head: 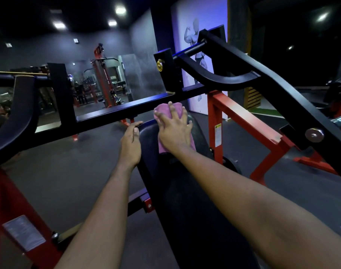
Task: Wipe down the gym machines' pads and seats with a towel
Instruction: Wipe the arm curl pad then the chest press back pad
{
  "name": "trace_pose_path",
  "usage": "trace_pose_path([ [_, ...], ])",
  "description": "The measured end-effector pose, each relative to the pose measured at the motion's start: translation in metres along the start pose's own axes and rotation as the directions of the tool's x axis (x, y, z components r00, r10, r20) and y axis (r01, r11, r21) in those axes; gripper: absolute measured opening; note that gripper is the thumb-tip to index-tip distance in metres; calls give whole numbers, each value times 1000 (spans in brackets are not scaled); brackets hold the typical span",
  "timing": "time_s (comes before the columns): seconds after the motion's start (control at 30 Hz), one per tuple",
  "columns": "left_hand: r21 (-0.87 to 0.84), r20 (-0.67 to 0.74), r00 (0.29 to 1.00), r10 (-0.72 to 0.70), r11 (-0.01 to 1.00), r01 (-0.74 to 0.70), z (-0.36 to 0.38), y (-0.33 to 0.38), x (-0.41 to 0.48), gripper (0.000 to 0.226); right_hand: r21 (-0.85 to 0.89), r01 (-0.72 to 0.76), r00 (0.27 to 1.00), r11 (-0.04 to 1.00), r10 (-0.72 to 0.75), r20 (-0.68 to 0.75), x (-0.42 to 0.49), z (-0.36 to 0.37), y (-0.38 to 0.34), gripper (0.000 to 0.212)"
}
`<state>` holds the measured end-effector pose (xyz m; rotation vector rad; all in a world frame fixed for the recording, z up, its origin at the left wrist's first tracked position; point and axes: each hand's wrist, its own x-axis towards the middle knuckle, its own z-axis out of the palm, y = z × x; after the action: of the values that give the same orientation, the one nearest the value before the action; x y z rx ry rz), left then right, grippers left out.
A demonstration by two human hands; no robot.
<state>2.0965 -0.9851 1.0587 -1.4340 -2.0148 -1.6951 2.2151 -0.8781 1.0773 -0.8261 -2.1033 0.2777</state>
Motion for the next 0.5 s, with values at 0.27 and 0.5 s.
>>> trace_pose_path([
  [0.27, -9, -4, 1000, -23, 1000, 23, 0, 4, -1, 35, 63, -216, 974, 974, 220, -57, 6, -4, 18, 37],
  [0.5, 38, -41, 999, -16, 999, 18, 4, 0, -1, 35, 138, -441, 889, 887, 453, -67, -2, -4, 47, 47],
])
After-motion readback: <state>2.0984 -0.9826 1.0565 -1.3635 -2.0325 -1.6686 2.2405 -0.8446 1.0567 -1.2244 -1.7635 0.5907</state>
